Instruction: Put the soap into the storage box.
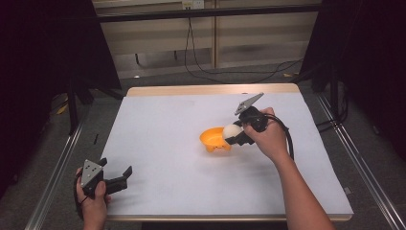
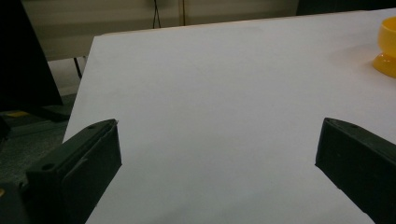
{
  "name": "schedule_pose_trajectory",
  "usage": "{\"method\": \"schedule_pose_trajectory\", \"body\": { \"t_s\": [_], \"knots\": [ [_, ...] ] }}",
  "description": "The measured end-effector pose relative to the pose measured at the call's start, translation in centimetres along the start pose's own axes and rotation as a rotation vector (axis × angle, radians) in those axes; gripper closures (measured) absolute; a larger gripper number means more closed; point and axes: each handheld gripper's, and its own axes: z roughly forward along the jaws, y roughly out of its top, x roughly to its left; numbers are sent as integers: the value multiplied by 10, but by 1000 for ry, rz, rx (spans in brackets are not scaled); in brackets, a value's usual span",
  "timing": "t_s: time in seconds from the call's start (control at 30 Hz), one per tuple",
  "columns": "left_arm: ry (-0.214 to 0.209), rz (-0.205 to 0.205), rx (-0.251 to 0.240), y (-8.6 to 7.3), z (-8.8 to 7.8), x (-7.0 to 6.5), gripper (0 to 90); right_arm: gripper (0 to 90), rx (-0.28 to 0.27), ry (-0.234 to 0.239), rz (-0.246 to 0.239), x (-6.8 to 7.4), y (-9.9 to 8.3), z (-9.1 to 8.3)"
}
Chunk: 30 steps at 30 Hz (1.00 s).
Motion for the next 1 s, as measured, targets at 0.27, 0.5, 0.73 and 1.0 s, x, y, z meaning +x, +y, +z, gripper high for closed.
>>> {"method": "schedule_pose_trajectory", "body": {
  "t_s": [0.27,0.5,0.73,1.0],
  "knots": [
    [-2,0,0,0,0,0,0,239,-5,-5,15,-1,3,6],
    [-2,0,0,0,0,0,0,239,-7,-8,22,0,6,10],
    [2,0,-1,0,0,0,0,239,3,-20,37,0,8,14],
    [0,1,-1,0,0,0,0,239,-4,-22,37,0,11,19]
  ]
}}
